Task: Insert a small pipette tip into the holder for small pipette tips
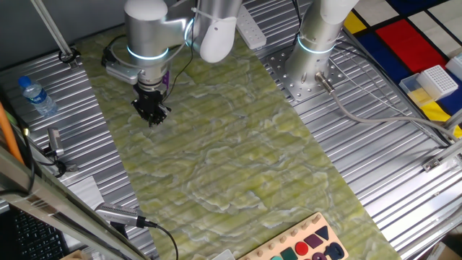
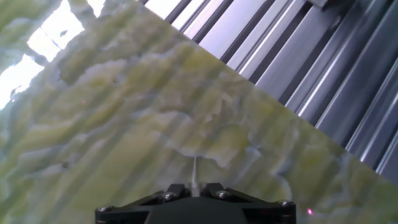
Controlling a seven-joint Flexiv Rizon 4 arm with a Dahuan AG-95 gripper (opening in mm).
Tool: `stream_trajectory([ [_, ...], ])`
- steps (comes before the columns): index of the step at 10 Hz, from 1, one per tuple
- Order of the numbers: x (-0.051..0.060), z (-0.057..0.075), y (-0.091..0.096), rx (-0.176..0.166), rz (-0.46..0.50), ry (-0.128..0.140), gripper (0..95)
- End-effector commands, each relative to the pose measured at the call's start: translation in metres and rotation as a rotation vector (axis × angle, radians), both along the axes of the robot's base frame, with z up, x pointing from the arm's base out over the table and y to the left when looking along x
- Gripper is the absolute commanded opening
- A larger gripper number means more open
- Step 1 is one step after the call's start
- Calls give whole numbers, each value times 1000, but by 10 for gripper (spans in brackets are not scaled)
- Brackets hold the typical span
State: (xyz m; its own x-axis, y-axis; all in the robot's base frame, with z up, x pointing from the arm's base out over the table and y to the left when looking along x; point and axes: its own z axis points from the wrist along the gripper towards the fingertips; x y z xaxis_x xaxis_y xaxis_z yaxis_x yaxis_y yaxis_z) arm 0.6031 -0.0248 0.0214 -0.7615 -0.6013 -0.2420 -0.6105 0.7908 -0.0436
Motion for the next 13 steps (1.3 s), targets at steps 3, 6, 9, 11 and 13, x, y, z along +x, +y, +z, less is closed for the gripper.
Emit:
stream_trajectory([
  [3, 3, -1, 0, -1, -3, -1, 190],
  [6, 3, -4, 1, -3, -4, -2, 190],
  [9, 4, -8, 2, -3, -4, -5, 190],
  [11, 5, -9, 3, -4, -4, -7, 190],
  [13, 7, -10, 4, -5, -4, -8, 190],
])
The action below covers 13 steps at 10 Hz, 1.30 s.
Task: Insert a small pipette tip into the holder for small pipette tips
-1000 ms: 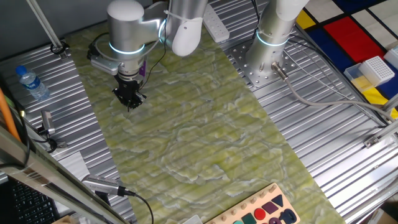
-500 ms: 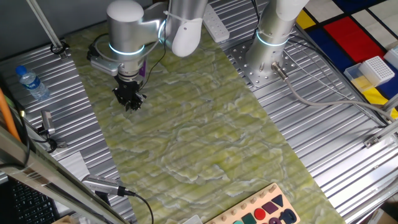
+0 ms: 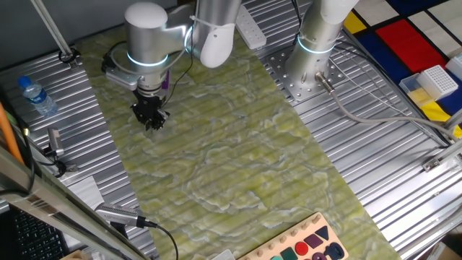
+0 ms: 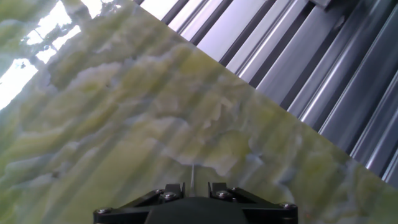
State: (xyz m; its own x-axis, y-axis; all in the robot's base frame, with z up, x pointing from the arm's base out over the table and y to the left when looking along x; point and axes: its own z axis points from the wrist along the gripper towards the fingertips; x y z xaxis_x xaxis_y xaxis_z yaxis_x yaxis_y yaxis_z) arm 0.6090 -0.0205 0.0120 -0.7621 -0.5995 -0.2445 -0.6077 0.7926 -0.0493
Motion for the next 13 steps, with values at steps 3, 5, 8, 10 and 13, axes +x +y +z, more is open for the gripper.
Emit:
stream_trajectory([
  [3, 1, -2, 0, -3, 0, -3, 0],
  [5, 1, -3, 1, -4, 0, -5, 0],
  [8, 1, -3, 1, -4, 2, -6, 0],
  [10, 1, -3, 1, -4, 1, -6, 0],
  [13, 2, 1, -1, -20, 7, -4, 0],
])
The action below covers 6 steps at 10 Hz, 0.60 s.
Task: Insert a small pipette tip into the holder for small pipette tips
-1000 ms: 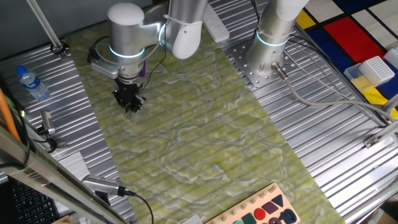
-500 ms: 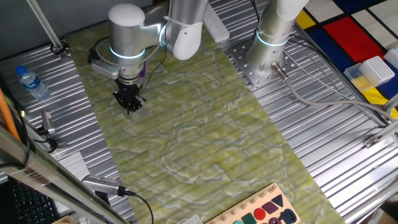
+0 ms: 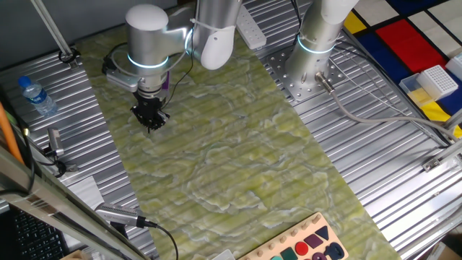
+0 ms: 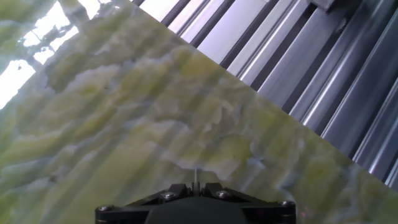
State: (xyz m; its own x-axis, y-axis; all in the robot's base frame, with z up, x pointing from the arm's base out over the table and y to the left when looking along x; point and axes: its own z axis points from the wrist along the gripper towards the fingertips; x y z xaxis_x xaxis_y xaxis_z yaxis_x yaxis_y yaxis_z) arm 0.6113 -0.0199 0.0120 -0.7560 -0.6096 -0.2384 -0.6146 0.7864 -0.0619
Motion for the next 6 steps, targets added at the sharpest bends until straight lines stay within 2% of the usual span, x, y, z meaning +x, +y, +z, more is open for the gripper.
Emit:
stream_trajectory([
  [1, 0, 5, -2, -12, 3, 0, 0],
  [3, 1, 13, -4, -40, 22, 4, 0],
  [6, 0, 34, -23, -123, 117, 17, 0],
])
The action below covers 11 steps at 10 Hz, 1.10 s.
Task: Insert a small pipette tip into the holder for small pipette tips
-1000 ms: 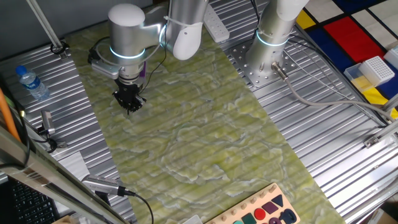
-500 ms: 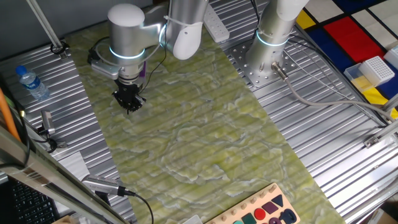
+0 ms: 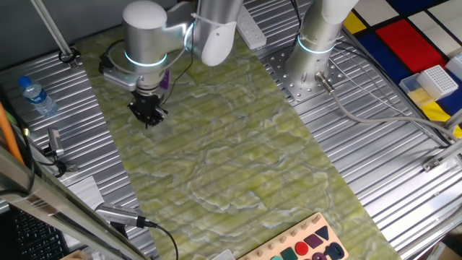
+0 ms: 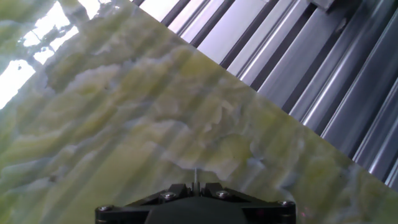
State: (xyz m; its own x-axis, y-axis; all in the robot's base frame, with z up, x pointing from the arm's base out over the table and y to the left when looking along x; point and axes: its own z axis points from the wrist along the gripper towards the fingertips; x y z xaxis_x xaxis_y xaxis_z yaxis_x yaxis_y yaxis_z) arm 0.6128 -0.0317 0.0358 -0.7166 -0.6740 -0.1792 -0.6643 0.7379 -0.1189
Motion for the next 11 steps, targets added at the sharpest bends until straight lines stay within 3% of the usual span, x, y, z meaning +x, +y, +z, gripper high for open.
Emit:
stream_trajectory([
  [1, -4, 18, -22, -71, 93, 19, 0],
  [2, -6, 24, -30, -97, 122, 29, 0],
  [7, -27, 59, -80, -211, 235, 163, 0],
  [9, -35, 68, -91, -252, 266, 220, 0],
  [11, -47, 75, -102, -303, 296, 260, 0],
])
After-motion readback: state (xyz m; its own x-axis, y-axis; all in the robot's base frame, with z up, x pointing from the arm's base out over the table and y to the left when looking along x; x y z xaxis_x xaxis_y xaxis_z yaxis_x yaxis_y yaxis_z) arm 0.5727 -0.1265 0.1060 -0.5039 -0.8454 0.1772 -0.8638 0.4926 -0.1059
